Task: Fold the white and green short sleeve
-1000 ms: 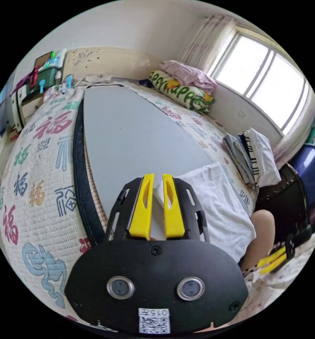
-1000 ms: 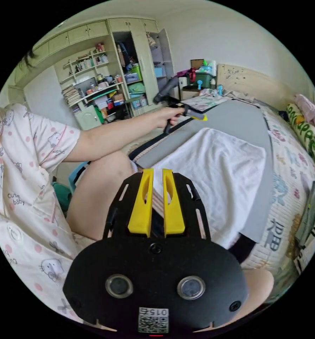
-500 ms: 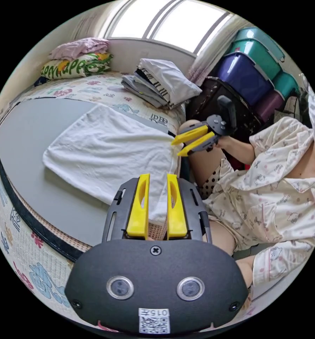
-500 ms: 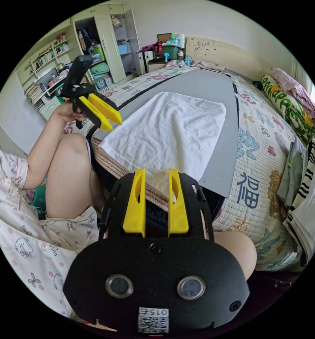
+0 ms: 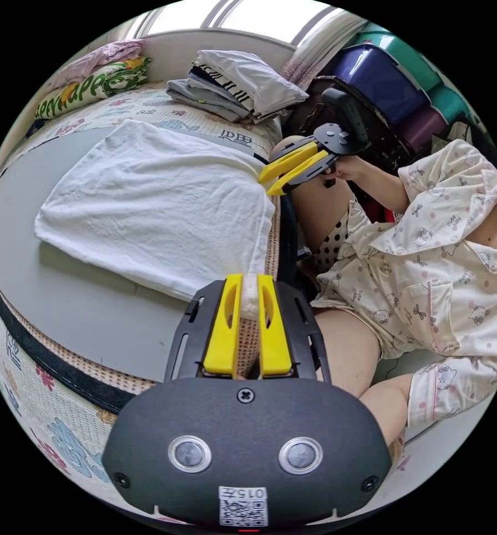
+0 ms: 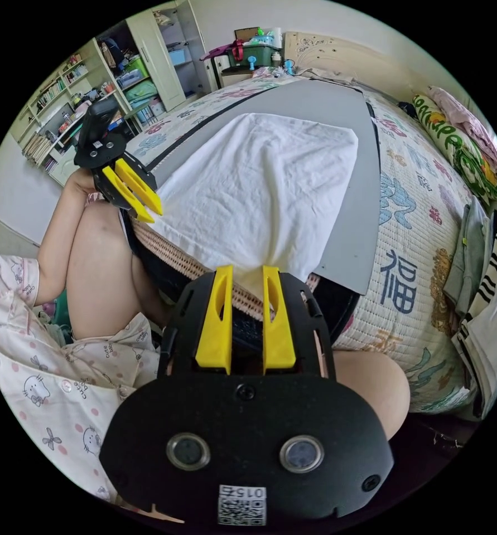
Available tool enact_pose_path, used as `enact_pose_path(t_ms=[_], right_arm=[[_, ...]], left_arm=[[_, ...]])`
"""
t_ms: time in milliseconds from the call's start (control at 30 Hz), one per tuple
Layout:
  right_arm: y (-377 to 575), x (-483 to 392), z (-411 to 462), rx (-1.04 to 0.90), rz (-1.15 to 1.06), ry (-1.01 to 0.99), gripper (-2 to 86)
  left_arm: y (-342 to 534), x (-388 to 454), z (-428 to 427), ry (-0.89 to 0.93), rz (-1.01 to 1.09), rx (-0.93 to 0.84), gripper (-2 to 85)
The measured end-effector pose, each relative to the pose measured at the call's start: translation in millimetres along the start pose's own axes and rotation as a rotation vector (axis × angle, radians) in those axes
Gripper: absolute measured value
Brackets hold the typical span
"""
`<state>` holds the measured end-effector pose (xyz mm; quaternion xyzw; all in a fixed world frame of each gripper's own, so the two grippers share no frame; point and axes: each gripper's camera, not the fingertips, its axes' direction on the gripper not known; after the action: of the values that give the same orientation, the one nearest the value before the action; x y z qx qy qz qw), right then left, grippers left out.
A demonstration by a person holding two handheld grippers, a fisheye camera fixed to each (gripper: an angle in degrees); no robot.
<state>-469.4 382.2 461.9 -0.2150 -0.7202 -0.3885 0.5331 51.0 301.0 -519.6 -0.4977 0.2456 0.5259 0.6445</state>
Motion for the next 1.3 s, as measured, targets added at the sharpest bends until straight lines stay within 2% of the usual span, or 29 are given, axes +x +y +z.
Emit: enact_pose_path(t_ms=[200, 400, 500, 567, 667, 767, 933, 1000, 1067, 1300], right_arm=[[-57, -17, -21, -0.030, -0.004, -0.029, 8.5], [-109, -29, -47, -0.055, -0.035, -0.086, 10.3], [-137, -20, -80, -0.047, -0.077, -0.279, 10.2], [-162, 1, -118, 0.064, -0.052, -0.348, 9.9], [-204, 44, -154, 0.226, 0.063, -0.289, 9.3], [-262, 89, -156, 0.291, 0.195, -0.183, 10.1], [-363, 141, -109, 0.228, 0.303, -0.205, 12.7], [-393, 158, -89, 0.214, 0.339, -0.258, 13.2], [-424, 177, -66, 0.192, 0.380, -0.294, 13.3], [-477, 185, -11, 0.104, 0.337, -0.263, 12.0]], left_arm=[[9, 13, -3, 0.003, 0.002, -0.027, 0.8], [11, 28, -11, 0.030, 0.018, -0.010, 2.9], [23, 38, -51, 0.026, 0.029, 0.177, 5.8], [38, 22, -92, -0.020, -0.102, 0.388, 6.7], [48, -25, -129, -0.048, -0.385, 0.586, 8.3], [51, -57, -152, -0.019, -0.552, 0.727, 10.6], [35, -96, -141, -0.120, -0.732, 0.758, 12.5], [26, -105, -121, -0.125, -0.740, 0.760, 13.4], [6, -115, -91, -0.168, -0.758, 0.667, 14.8], [-18, -132, -57, -0.180, -0.766, 0.616, 16.5]])
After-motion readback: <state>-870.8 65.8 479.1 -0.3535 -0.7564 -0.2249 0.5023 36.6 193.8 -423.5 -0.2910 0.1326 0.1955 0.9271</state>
